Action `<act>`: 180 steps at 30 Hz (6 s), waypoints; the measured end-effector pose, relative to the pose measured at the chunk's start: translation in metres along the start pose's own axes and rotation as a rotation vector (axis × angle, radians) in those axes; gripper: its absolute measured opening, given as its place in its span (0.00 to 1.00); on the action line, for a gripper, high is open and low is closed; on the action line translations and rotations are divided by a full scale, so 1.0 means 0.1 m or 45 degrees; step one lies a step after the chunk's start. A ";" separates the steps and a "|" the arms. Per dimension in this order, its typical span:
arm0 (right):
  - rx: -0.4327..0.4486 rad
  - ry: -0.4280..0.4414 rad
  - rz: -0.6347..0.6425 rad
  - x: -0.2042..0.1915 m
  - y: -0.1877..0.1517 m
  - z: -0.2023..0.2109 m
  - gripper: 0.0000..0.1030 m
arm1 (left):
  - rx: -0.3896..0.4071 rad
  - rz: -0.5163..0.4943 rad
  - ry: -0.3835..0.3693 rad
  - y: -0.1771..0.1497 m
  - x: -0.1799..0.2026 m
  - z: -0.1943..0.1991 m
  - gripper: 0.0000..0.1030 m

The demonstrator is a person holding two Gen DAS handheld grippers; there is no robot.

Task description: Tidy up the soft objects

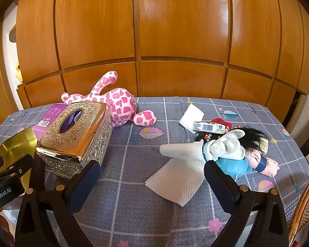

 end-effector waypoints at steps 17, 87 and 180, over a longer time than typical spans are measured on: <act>-0.002 0.019 -0.013 0.07 0.02 -0.01 1.00 | 0.007 -0.009 -0.009 -0.01 0.00 0.06 1.00; 0.087 -0.192 -0.600 2.41 0.22 -0.37 1.00 | -0.355 -0.662 -0.583 -0.30 2.92 -0.93 0.76; -0.662 0.375 0.127 0.52 0.07 -1.48 0.51 | -0.020 -0.066 -0.641 0.37 0.47 0.25 0.11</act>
Point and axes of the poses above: each gripper's, at about its wrist camera, not at the fingertips, and z roughly against the way its jaws point, x to its right, y to its top, the point moved 1 cm from there along -z, roughly the way its jaws point, and after that the axes turned 5 degrees about x, right-handed, at the moved point
